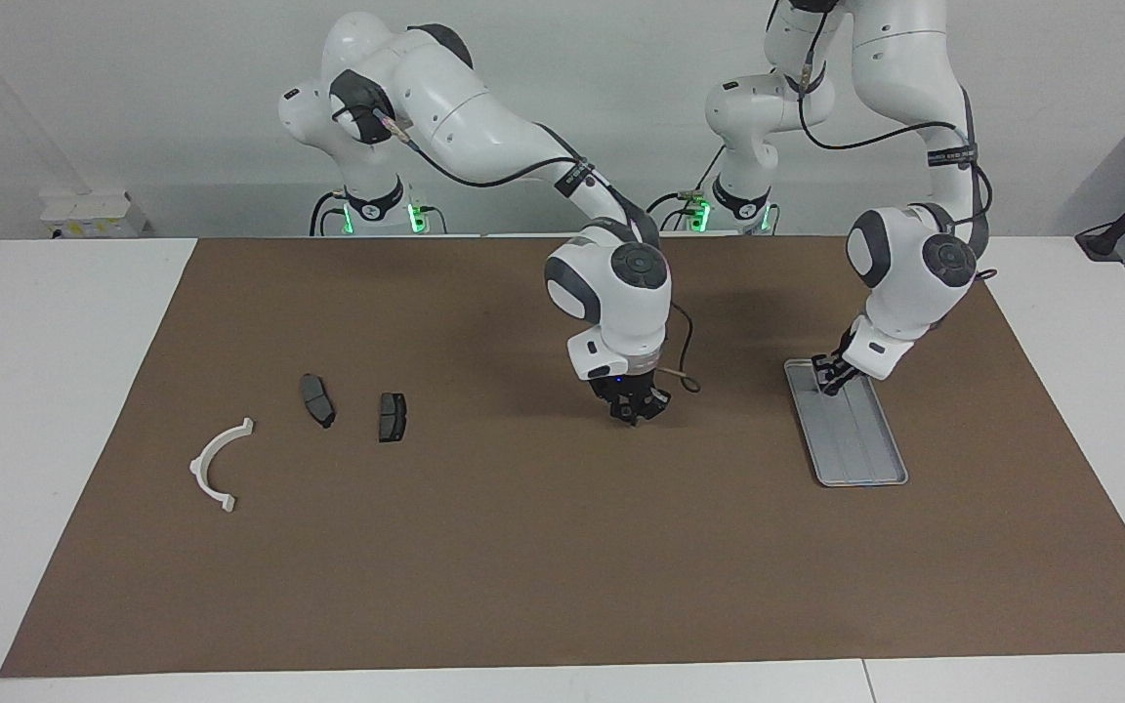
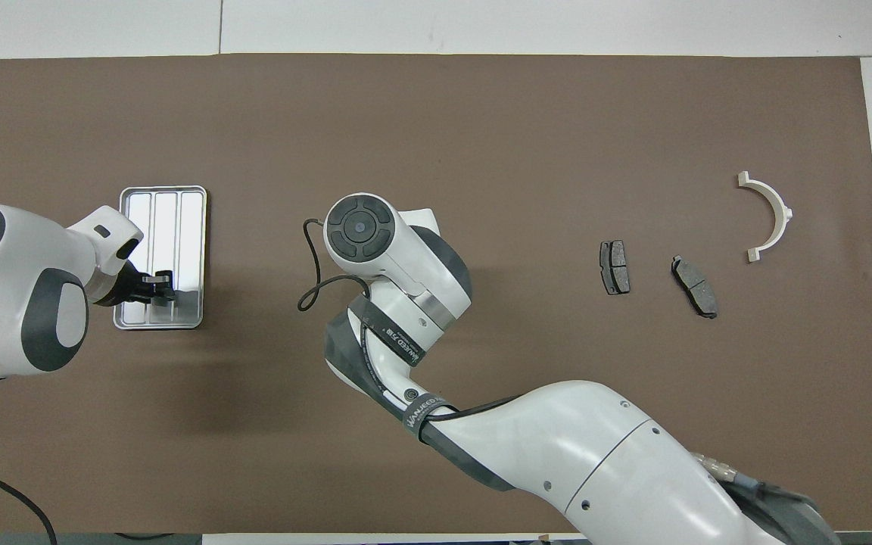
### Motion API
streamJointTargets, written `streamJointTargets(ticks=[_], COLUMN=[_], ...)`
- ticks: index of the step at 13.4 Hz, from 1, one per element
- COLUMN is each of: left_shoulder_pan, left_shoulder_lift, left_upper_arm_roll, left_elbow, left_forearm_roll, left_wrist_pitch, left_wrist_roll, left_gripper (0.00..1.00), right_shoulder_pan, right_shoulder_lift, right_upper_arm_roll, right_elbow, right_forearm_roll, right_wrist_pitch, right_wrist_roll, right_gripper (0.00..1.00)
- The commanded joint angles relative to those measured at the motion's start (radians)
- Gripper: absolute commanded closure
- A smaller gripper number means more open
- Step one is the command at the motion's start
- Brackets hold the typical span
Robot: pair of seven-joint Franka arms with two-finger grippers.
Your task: Pick bearing gear from pile to tray
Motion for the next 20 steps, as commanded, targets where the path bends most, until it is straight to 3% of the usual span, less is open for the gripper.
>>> streamJointTargets(ticks=[1,2,3,9,12,15,18,20], left_shoulder_pan=[0.003,-0.004,-0.032,-0.184,-0.261,-0.388,-0.511,-0.531], left_shoulder_lift=[-0.037,-0.034,-0.029,-0.025,-0.023,-0.011,0.148,0.179], left_upper_arm_roll=[-0.005,-0.01,-0.007,-0.005,-0.005,-0.007,-0.005,-0.008], left_elbow=[0.007,0.039,0.074,0.108,0.108,0.134,0.315,0.329], left_forearm_roll=[0.017,0.017,0.017,0.022,0.024,0.076,0.076,0.08], left_wrist_pitch=[-0.031,-0.066,-0.101,-0.132,-0.117,-0.079,-0.092,-0.063], left_wrist_roll=[-0.029,-0.064,-0.105,-0.355,-0.472,-0.706,-0.906,-0.979], left_gripper=[0.28,0.28,0.28,0.23,0.21,0.17,0.17,0.18], right_shoulder_pan=[-0.009,-0.009,-0.009,-0.055,-0.105,-0.206,-0.347,-0.412], right_shoulder_lift=[-0.003,-0.003,-0.003,-0.014,-0.026,-0.049,-0.085,-0.106], right_upper_arm_roll=[0.009,0.009,0.007,0.004,0.006,0.006,0.009,0.009], right_elbow=[-0.013,-0.015,-0.012,0.002,0.002,0.002,-0.001,-0.004], right_forearm_roll=[-0.027,-0.029,-0.029,-0.026,-0.019,-0.013,-0.012,-0.01], right_wrist_pitch=[0.024,0.024,0.014,0.001,-0.001,-0.059,-0.148,-0.185], right_wrist_roll=[0.022,0.023,0.023,0.007,-0.092,-0.325,-0.654,-0.82], right_gripper=[0.78,0.13,0.0,0.0,0.0,0.0,0.0,0.0])
